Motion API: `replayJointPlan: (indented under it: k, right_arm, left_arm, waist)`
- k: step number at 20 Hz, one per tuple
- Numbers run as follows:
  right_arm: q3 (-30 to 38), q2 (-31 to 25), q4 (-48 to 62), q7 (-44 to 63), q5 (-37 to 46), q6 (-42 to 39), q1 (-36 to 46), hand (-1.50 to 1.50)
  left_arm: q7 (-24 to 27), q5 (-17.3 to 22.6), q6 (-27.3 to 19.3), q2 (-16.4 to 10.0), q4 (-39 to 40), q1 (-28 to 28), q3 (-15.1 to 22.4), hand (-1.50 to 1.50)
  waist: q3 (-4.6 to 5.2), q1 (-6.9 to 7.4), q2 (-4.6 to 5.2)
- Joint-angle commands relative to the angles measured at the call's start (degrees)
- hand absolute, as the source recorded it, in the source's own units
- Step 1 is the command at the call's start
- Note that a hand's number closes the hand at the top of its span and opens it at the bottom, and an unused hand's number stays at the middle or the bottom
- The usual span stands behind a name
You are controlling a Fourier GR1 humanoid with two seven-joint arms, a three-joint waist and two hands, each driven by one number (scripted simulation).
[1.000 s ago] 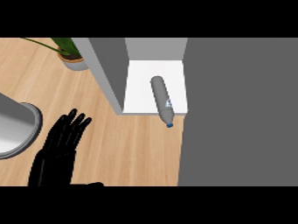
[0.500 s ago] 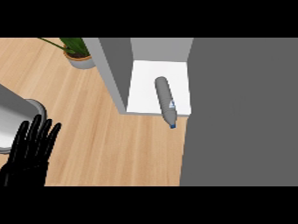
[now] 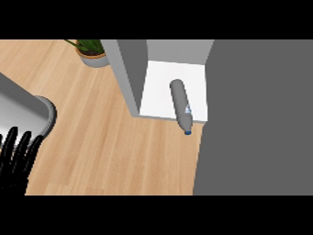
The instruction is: Pick up the bottled water, place it into the cabinet and close the cabinet
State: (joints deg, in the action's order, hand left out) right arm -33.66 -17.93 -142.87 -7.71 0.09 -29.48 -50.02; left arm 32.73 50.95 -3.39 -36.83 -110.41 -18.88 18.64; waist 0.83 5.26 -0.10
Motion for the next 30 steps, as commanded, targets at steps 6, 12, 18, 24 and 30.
replayJointPlan:
  k: [6, 12, 18, 24, 30]
  right_arm:
    - [-12.1, 0.1, -2.5, 9.4, 1.9, -1.7, 9.9, 1.5]
    - [-10.3, -0.5, -0.8, 12.2, 0.9, -1.0, 14.8, 1.5]
    - [-7.6, -3.5, -0.4, 13.7, 2.5, -3.0, 21.7, -1.5]
    - [-6.6, -3.9, 0.1, 15.0, 0.7, -3.4, 28.0, 1.5]
    - [-6.1, -4.5, 1.1, 18.7, 0.4, -3.8, 32.8, 1.5]
  left_arm:
    - [0.0, 1.8, 5.8, -3.8, -0.2, -1.3, -2.9, -1.5]
    - [-0.9, 2.8, 8.3, -5.6, -1.4, -2.1, -3.3, -1.5]
    - [-1.1, 2.9, 9.7, -6.6, -0.6, -1.4, -4.2, -1.5]
    - [-1.9, 3.9, 11.0, -8.1, -0.1, -0.4, -5.7, -1.5]
    - [-2.0, 4.7, 12.0, -8.4, 0.7, 0.0, -6.6, -1.5]
  waist:
    - [0.21, 4.12, 1.36]
    - [0.31, 7.34, 1.79]
    - [0.76, 9.8, 1.75]
    - [0.76, 9.95, 1.84]
    - [1.05, 9.7, 1.87]
